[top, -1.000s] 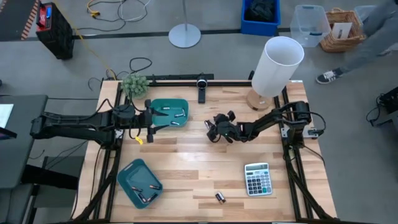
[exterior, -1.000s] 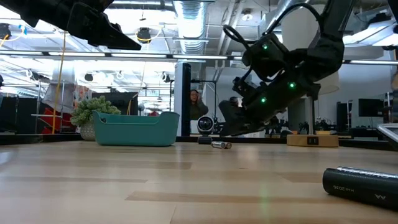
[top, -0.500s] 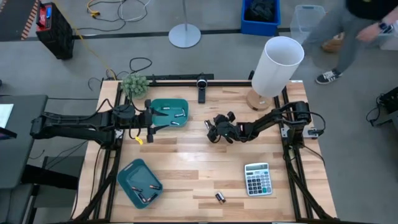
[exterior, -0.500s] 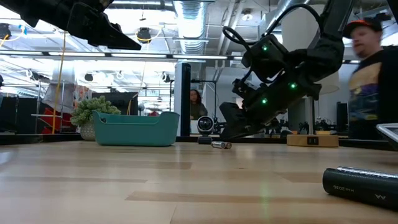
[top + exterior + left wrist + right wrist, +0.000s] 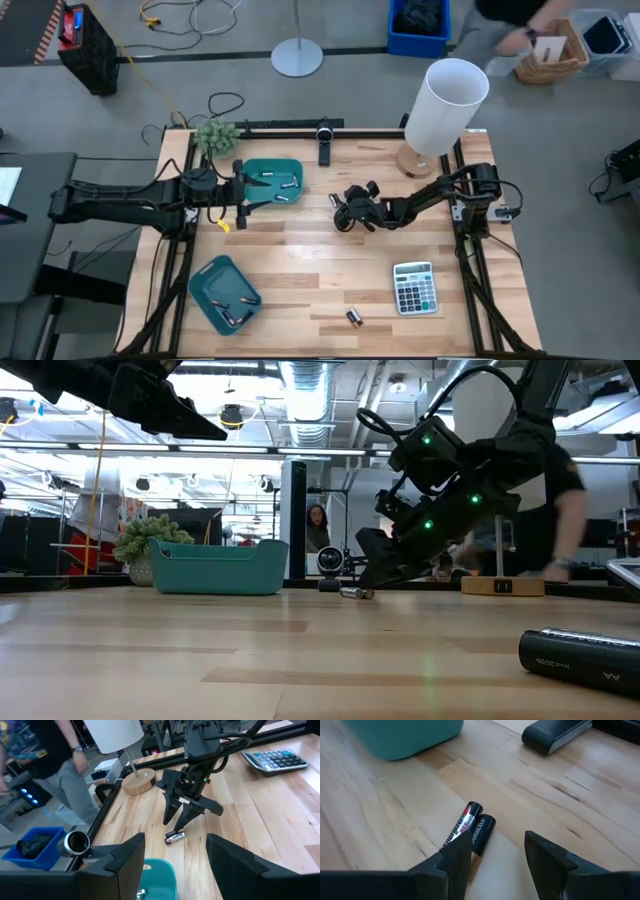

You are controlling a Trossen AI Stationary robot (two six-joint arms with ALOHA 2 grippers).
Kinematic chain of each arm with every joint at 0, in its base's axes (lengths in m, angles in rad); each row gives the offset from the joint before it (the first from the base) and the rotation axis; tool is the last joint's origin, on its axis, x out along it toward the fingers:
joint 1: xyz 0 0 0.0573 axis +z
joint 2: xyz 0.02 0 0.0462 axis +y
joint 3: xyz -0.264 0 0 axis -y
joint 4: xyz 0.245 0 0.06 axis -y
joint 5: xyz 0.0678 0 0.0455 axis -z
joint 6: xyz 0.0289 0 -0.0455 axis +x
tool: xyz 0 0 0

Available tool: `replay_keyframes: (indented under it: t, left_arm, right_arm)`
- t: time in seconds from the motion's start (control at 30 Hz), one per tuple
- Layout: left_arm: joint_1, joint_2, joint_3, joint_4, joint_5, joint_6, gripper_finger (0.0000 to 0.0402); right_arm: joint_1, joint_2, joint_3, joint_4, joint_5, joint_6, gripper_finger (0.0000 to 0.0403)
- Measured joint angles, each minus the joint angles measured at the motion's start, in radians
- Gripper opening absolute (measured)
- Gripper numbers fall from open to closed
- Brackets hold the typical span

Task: Sort batteries
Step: Put the top black battery into the blue bin

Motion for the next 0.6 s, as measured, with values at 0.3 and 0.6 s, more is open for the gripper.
replay_keyframes:
  t: [0.3, 0.6]
  left_arm:
    - [0.0, 0.0, 0.0, 0.0, 0.0, -0.001, 0.0206]
    - [0.0, 0.0, 0.0, 0.0, 0.0, 0.001, 0.0206]
  right_arm:
    - [0.0, 0.002, 0.0, -0.001, -0.021, -0.009, 0.0201]
    - [0.0, 0.002, 0.0, -0.049, -0.033, -0.011, 0.019]
